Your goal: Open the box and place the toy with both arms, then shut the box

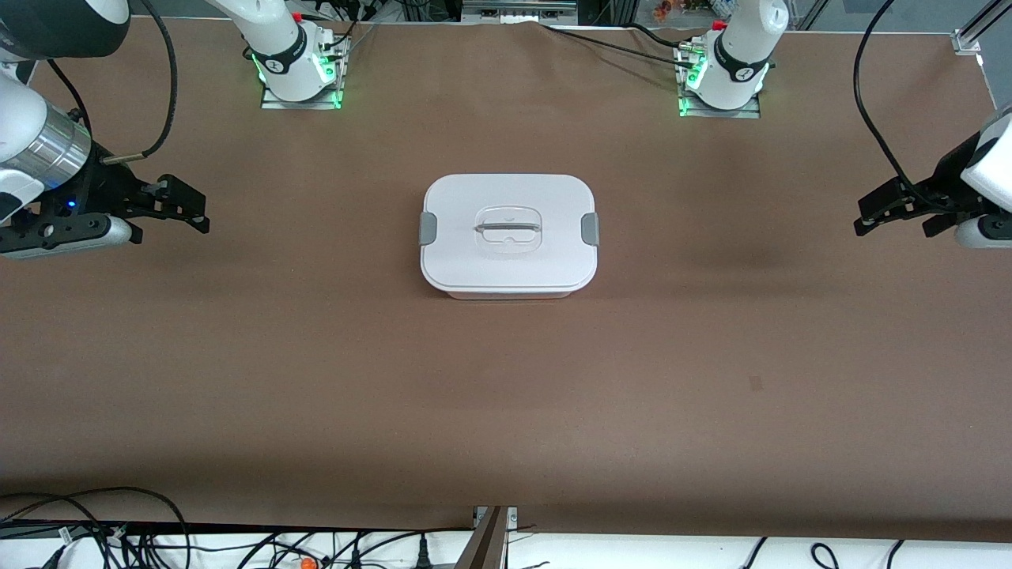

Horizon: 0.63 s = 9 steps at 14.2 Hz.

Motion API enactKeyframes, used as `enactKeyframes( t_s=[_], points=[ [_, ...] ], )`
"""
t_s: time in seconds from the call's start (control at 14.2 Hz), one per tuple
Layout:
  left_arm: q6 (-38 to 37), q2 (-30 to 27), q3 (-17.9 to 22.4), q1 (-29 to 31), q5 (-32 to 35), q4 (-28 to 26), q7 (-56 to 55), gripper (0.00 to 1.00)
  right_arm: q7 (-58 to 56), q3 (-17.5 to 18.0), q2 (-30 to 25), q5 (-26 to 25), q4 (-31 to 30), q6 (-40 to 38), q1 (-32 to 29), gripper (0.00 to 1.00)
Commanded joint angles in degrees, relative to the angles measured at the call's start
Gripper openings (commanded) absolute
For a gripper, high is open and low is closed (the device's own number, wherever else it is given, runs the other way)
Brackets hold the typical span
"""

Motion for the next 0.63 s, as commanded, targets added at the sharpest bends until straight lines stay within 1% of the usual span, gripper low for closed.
enactKeyframes(
  t_s=[0.0, 0.14, 0.56],
  points=[
    [-0.1, -2.6, -0.8, 2.0, -0.8, -3.0, -4.9, 1.00, 0.2, 0.3, 0.3, -0.9, 0.9, -0.1, 0.0, 1.00],
    [-2.3, -2.4, -0.9, 1.9, -0.8, -2.0, -5.4, 1.00, 0.2, 0.3, 0.3, -0.9, 0.9, -0.1, 0.0, 1.00],
    [-3.1, -1.2, -1.6, 0.9, 0.9, -1.1, -5.2, 1.00, 0.2, 0.3, 0.3, -0.9, 0.9, -0.2, 0.0, 1.00]
  ],
)
